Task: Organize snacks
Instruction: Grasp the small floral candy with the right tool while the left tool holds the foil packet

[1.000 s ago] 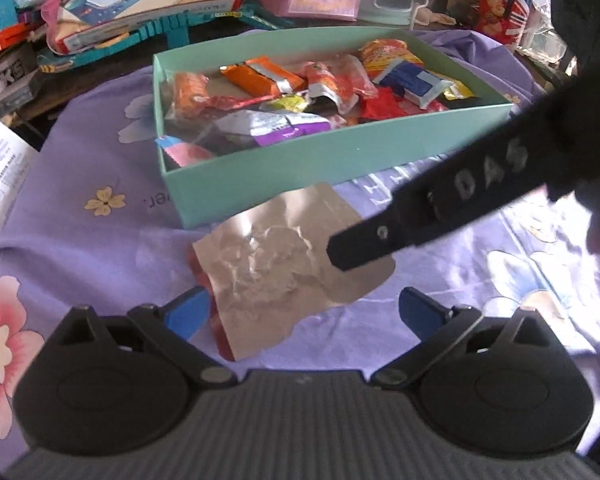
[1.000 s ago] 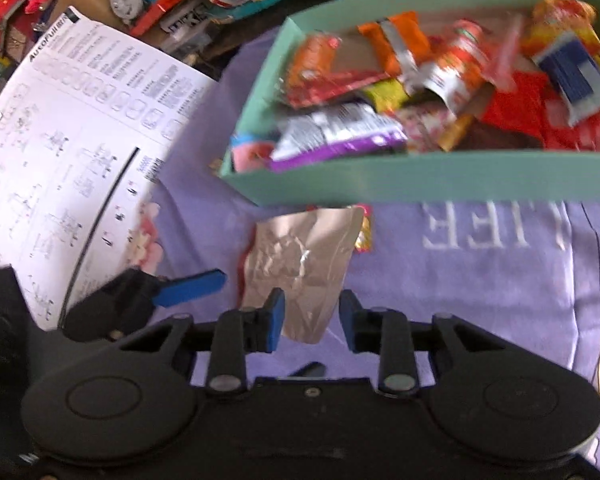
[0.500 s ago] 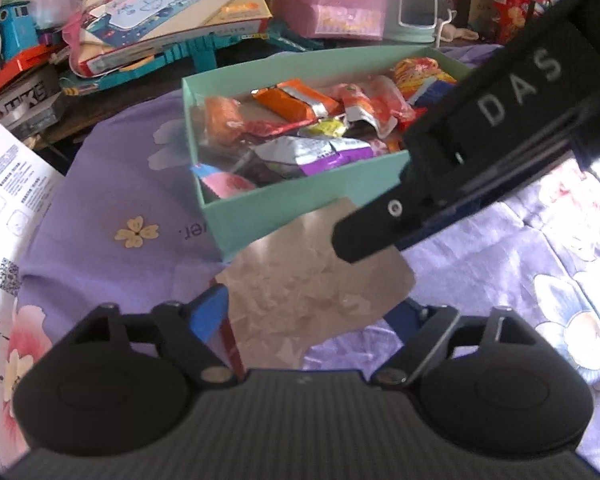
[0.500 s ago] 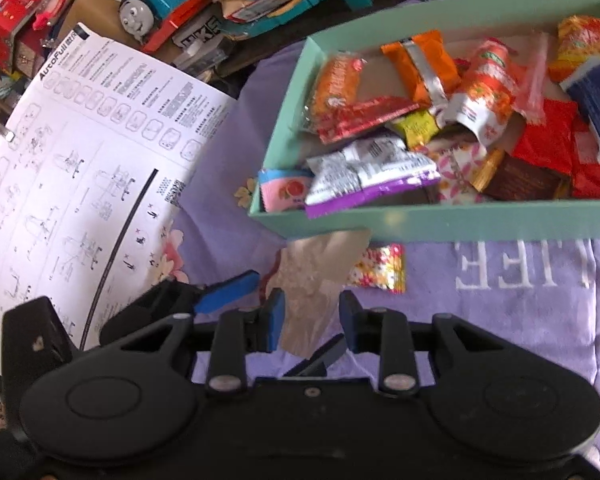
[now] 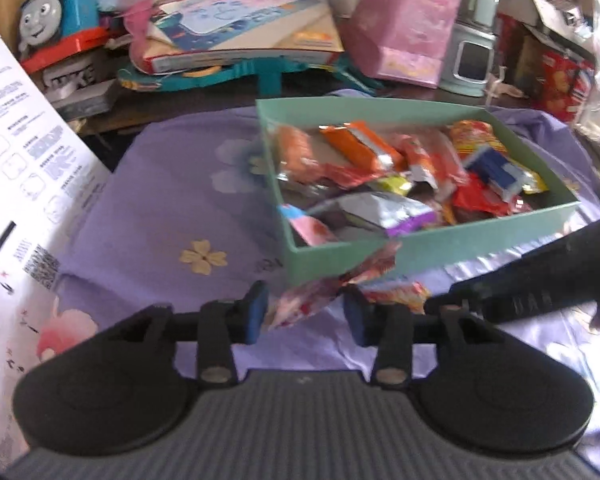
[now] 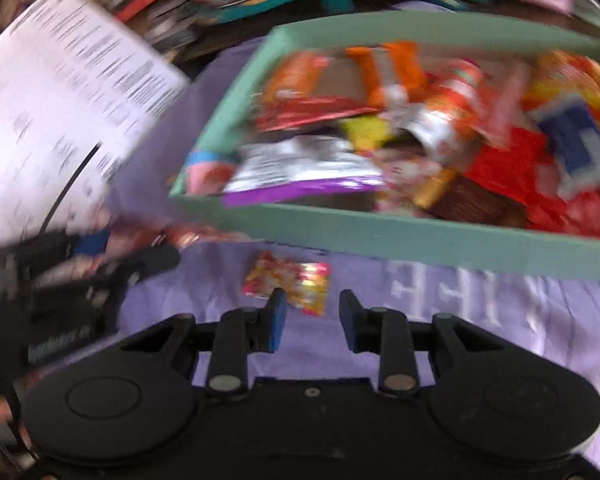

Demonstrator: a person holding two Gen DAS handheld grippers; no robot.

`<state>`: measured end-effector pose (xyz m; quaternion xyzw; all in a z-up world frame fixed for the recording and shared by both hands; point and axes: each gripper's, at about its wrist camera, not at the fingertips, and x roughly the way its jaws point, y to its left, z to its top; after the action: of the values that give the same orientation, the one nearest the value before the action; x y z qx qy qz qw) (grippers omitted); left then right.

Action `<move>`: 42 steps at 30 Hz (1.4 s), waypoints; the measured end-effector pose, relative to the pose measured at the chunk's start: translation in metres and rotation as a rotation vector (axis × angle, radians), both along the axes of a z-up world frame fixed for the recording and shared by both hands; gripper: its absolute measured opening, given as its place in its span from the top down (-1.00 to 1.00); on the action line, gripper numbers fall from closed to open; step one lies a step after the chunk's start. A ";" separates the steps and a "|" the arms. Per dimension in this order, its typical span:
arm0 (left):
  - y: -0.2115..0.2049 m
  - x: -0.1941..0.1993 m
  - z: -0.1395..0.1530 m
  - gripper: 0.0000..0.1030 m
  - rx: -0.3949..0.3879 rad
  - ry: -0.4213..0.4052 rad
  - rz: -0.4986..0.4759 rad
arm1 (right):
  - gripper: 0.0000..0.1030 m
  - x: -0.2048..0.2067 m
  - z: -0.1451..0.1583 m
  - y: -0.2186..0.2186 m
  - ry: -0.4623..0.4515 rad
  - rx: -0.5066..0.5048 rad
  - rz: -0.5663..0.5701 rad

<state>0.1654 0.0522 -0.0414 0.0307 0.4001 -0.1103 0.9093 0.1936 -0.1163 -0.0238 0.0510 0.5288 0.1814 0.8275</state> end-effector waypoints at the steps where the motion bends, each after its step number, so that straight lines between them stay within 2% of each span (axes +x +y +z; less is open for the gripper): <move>1: 0.001 0.003 -0.001 0.15 0.016 0.000 0.015 | 0.35 0.000 0.000 0.008 -0.026 -0.021 0.036; 4: 0.010 0.013 0.001 0.11 -0.008 0.009 0.016 | 0.30 0.003 -0.001 0.025 -0.077 -0.080 0.128; 7: 0.006 0.016 0.000 0.07 0.002 0.009 -0.027 | 0.28 0.011 -0.007 0.033 -0.071 -0.079 0.211; 8: 0.005 0.019 -0.004 0.18 -0.003 0.038 -0.044 | 0.20 0.012 -0.008 0.035 -0.074 -0.088 0.242; 10: 0.001 0.025 -0.012 0.23 -0.007 0.071 -0.070 | 0.05 0.015 -0.010 0.039 -0.086 -0.113 0.305; 12: -0.005 0.024 -0.014 0.43 0.010 0.067 -0.107 | 0.01 0.016 -0.011 0.042 -0.085 -0.147 0.353; 16: -0.011 0.026 -0.015 0.48 0.011 0.083 -0.106 | 0.01 0.014 -0.012 0.041 -0.095 -0.150 0.429; 19: -0.008 0.031 -0.013 0.48 -0.015 0.115 -0.058 | -0.02 0.009 -0.013 0.042 -0.112 -0.144 0.419; 22: -0.007 0.030 -0.010 0.48 -0.001 0.135 -0.017 | 0.01 -0.004 -0.017 0.045 -0.150 -0.172 0.378; 23: -0.008 0.028 -0.009 0.48 0.004 0.137 -0.010 | 0.07 -0.007 -0.017 0.047 -0.161 -0.181 0.369; 24: -0.007 0.028 -0.009 0.48 0.005 0.139 -0.005 | 0.28 -0.011 -0.017 0.050 -0.168 -0.191 0.364; 27: -0.004 0.029 -0.007 0.51 -0.001 0.150 0.025 | 0.69 -0.013 -0.013 0.052 -0.141 -0.186 0.340; 28: -0.004 0.028 -0.006 0.58 -0.008 0.153 0.030 | 0.73 -0.014 -0.012 0.052 -0.131 -0.185 0.336; 31: -0.005 0.024 -0.001 0.69 -0.019 0.151 0.029 | 0.74 -0.019 -0.007 0.047 -0.119 -0.183 0.305; 42: -0.009 -0.009 0.029 0.79 -0.065 0.116 0.028 | 0.77 -0.047 0.035 0.013 -0.152 -0.153 0.217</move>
<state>0.1569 0.0429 -0.0129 -0.0107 0.4485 -0.1121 0.8866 0.1464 -0.1036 0.0117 -0.0836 0.4795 0.2321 0.8421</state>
